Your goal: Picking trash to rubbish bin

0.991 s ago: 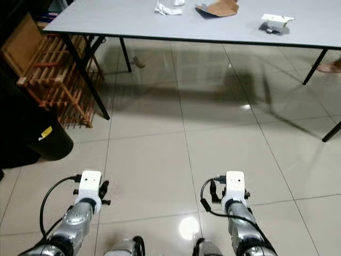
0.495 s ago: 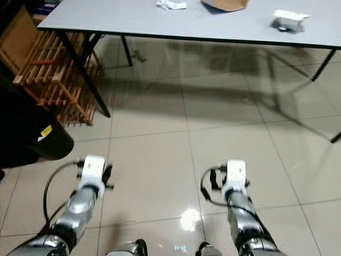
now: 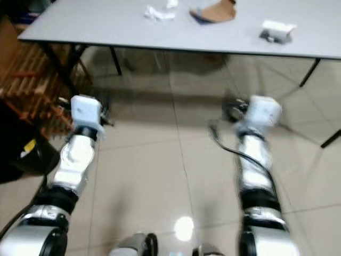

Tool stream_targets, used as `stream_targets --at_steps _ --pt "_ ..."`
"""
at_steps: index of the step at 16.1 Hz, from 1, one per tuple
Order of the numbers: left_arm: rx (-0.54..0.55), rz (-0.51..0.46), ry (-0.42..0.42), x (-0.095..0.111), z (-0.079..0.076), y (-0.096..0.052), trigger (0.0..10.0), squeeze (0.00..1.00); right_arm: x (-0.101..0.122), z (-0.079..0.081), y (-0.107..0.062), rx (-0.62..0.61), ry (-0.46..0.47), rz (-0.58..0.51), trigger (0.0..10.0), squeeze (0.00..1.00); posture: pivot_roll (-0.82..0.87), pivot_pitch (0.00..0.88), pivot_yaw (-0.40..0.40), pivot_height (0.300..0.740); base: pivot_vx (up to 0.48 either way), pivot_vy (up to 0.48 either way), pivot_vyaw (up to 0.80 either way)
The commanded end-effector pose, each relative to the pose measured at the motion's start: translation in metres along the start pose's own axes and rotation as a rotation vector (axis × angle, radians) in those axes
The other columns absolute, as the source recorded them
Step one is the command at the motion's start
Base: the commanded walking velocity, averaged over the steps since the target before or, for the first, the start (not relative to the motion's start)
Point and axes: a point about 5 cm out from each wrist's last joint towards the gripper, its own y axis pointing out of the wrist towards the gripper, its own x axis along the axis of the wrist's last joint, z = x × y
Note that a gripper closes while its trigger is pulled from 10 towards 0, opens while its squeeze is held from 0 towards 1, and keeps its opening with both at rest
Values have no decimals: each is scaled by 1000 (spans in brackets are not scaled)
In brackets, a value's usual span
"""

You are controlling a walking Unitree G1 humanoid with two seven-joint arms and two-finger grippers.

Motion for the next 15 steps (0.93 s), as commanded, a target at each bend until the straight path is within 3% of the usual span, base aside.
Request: stream_targets --at_steps 1,3,5,11,15 --pt "-19 -68 0 17 -7 8 10000 0 8 -7 2 -32 1 -19 10000 0 -19 189 56 740 398 0 0" --pt "-42 -131 -21 35 -15 13 10000 0 22 3 6 -7 21 -64 10000 0 -18 189 57 740 399 0 0" --pt "-47 -142 -37 40 -19 13 10000 0 27 7 7 0 31 -77 10000 0 -20 191 58 740 403 0 0" --pt "-93 -116 -64 43 -36 6 10000 0 34 15 2 18 53 -62 10000 0 -26 189 58 740 409 0 0" --pt "-103 -110 -65 46 -37 6 10000 0 38 18 1 26 59 -55 10000 0 -29 185 61 740 410 0 0"
